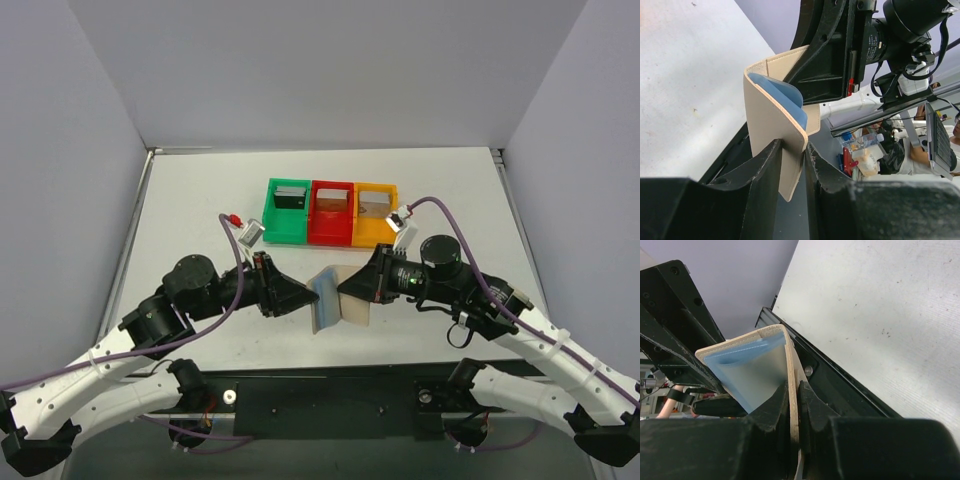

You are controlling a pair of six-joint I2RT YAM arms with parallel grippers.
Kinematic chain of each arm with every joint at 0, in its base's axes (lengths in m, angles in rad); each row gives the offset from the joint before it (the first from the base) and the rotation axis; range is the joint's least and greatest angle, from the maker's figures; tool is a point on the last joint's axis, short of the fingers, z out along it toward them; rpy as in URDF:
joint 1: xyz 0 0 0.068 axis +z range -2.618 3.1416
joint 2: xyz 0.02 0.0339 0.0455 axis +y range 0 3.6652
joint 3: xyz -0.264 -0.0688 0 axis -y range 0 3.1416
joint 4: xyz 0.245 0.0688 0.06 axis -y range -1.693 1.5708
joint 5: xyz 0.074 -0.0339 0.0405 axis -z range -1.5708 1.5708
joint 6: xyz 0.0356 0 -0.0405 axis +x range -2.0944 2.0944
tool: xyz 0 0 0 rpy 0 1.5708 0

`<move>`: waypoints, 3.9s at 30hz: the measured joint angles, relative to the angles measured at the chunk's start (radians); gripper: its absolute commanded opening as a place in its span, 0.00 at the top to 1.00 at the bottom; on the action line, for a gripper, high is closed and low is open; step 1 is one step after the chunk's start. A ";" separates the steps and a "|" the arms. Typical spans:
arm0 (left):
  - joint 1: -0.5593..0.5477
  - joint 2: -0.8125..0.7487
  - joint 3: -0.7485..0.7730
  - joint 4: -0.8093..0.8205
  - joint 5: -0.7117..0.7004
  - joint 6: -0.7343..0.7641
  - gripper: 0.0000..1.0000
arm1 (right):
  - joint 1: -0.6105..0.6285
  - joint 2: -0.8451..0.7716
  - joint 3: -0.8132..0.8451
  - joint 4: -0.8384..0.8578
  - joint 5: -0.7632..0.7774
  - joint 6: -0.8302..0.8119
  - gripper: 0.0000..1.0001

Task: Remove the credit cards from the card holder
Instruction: Place the card holder at the center of the board.

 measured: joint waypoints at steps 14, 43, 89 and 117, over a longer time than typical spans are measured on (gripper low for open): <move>0.000 -0.021 -0.020 0.014 0.004 0.003 1.00 | -0.001 -0.002 -0.013 0.014 -0.008 0.004 0.81; 0.000 -0.010 -0.018 -0.001 -0.015 0.000 1.00 | 0.211 0.099 0.165 -0.178 0.245 -0.143 0.31; 0.000 0.042 0.029 -0.039 -0.096 -0.008 1.00 | 0.528 0.182 0.433 -0.335 0.583 -0.288 0.42; 0.000 0.020 0.031 0.006 -0.050 -0.045 1.00 | 0.478 0.240 0.413 -0.359 0.744 -0.262 0.71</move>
